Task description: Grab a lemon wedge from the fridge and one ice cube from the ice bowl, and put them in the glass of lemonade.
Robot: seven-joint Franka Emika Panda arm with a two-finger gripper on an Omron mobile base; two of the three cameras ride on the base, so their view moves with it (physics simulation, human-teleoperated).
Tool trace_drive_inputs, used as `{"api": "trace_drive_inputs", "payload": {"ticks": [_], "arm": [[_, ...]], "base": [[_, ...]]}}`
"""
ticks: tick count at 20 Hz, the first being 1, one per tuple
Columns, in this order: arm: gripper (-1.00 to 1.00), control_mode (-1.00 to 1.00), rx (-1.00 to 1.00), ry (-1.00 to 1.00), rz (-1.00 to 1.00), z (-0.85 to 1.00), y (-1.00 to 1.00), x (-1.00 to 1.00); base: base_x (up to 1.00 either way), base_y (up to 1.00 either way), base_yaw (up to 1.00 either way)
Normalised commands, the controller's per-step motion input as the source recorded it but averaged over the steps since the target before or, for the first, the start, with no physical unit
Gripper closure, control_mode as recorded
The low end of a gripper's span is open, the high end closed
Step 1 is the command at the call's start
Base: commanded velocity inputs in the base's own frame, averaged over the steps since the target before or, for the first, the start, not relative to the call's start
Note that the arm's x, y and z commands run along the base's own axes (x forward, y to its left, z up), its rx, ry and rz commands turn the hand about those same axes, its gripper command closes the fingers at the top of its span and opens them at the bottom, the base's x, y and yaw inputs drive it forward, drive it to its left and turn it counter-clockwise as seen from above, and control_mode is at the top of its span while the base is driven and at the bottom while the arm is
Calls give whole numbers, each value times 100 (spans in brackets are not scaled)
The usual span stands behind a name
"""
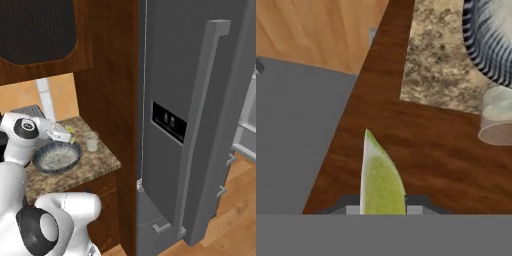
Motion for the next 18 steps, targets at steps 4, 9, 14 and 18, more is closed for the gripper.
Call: {"api": "trace_drive_inputs", "payload": {"ticks": [4, 9, 14, 18], "arm": [[100, -100, -3, 0, -9, -6, 19, 50], [100, -100, -3, 0, -7, -12, 15, 44], [100, -100, -3, 0, -3, -17, 2, 46], [100, -100, -2, -1, -1, -26, 0, 44]], "base": [[0, 0, 0], [0, 0, 0], [0, 0, 0], [0, 0, 0]]}}
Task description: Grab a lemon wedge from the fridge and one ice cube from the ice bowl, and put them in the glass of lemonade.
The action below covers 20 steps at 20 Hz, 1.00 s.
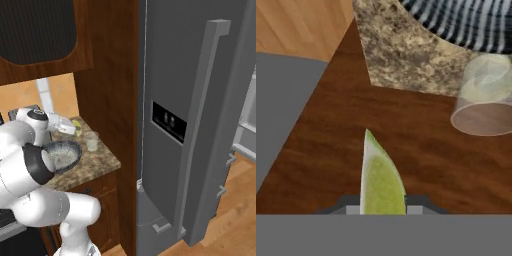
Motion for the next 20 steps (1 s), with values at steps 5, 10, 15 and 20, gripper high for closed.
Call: {"api": "trace_drive_inputs", "payload": {"ticks": [5, 10, 15, 20], "arm": [[100, -100, -2, -1, -1, -25, 0, 39], [100, -100, -3, 0, -1, -29, 0, 29], [100, -100, -3, 0, -2, -26, 0, 26], [100, -100, -2, 0, -2, -24, 0, 28]], "base": [[0, 0, 0], [0, 0, 0], [0, 0, 0], [0, 0, 0]]}}
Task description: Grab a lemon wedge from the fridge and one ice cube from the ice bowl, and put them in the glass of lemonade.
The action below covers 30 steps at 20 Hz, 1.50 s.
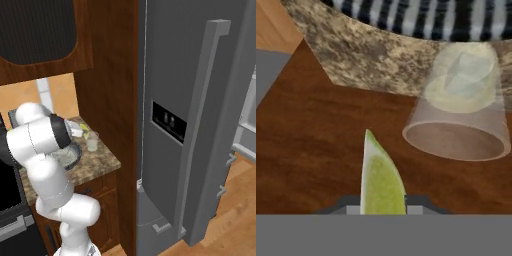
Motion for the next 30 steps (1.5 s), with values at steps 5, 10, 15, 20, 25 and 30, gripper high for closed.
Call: {"api": "trace_drive_inputs", "payload": {"ticks": [5, 10, 15, 20, 25, 30], "arm": [[100, -100, -3, 0, -2, -29, 1, 20], [100, -100, -4, 0, -1, -25, 5, 19], [100, -100, -2, 0, -2, -12, 1, 24], [100, -100, -1, 0, -3, 0, 0, 31], [100, -100, -1, -2, -2, -1, 0, 20], [100, -100, -3, -11, -2, -10, 0, -5]], "base": [[0, 0, 0], [0, 0, 0], [0, 0, 0], [0, 0, 0], [0, 0, 0], [0, 0, 0]]}}
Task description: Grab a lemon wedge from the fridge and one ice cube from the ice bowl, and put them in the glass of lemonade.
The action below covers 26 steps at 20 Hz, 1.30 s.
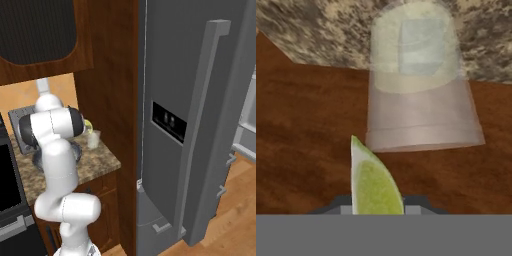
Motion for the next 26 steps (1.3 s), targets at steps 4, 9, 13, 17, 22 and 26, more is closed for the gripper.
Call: {"api": "trace_drive_inputs", "payload": {"ticks": [4, 9, 13, 17, 22, 26], "arm": [[100, -100, 0, -15, -2, 0, 0, -10], [100, -100, 0, -1, -4, 8, 0, -21], [100, -100, 3, 10, -6, 33, 0, -23], [100, -100, 1, 12, -4, 21, 0, -9], [100, -100, 0, 1, 0, -38, 0, 6], [100, -100, -2, 0, 0, -68, 0, 4]], "base": [[0, 0, 0], [0, 0, 0], [0, 0, 0], [0, 0, 0], [0, 0, 0], [0, 0, 0]]}}
